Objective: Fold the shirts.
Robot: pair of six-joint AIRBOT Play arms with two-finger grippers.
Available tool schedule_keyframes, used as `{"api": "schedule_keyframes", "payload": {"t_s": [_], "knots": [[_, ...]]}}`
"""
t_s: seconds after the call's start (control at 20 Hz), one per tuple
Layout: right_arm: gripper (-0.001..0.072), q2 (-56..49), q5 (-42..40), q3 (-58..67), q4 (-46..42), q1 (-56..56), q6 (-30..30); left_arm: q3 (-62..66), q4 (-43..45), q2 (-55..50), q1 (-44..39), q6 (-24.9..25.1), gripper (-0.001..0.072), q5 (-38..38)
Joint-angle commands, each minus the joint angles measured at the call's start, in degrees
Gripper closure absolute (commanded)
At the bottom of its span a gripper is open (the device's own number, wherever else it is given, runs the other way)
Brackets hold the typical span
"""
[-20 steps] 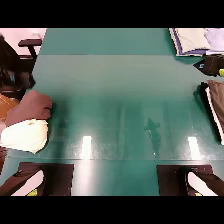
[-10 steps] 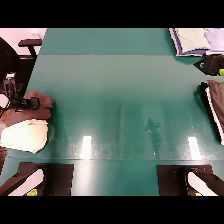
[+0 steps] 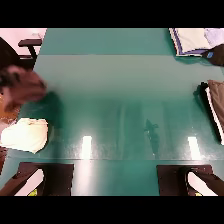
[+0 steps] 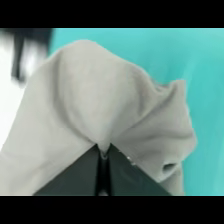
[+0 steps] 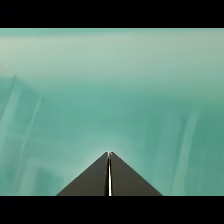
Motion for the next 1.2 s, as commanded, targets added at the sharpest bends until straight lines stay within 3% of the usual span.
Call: {"api": "schedule_keyframes", "payload": {"t_s": [0.0, 0.25, 0.55, 0.6, 0.65, 0.7, 0.8, 1.0, 1.15], "knots": [[0.0694, 0.02, -0.11, 6.84, -0.13, 0.04, 0.02, 17.29, -11.13, 3.93, -2.78, 8.98, 0.0684, -9.77], [0.0694, 0.04, -0.02, 10.62, -0.11, 0.04, 0.02, 24.96, -5.62, 2.58, -25.44, 9.53, 0.0684, -9.03], [0.0694, 0.04, 1.92, 10.62, -0.11, 0.04, 0.02, 24.96, -7.67, -16.02, -47.6, 9.09, 0.0678, -15.91], [0.0694, 0.04, 2.23, 10.62, -0.11, 0.04, 0.04, 24.96, -10.45, -19.23, -49.66, 9.11, 0.0577, -14.25], [0.0694, 0.04, 2.62, 10.62, -0.11, 0.04, 0.04, 24.98, -13.51, -21.97, -51.04, 9.11, 0.0262, -11.61], [0.0694, 0.04, 3.19, 10.62, -0.11, 0.04, 0.02, 24.98, -15.93, -23.93, -51.52, 9.11, 0.0158, -8.61], [0.0694, 0.04, 3.69, 10.62, -0.13, 0.04, 0.02, 25.05, -16.55, -24.74, -49.75, 9.09, 0.0157, -5.64], [0.0694, 0.04, 3.56, 10.62, -0.13, 0.04, 0.02, 24.13, -16.57, -24.5, -36.26, 7.1, 0.0157, -14.53], [0.0694, 0.04, 3.5, 10.62, -0.13, 0.04, 0.02, 15.65, -16.94, -24.5, -26.84, 6.03, 0.0157, -15.61]]}}
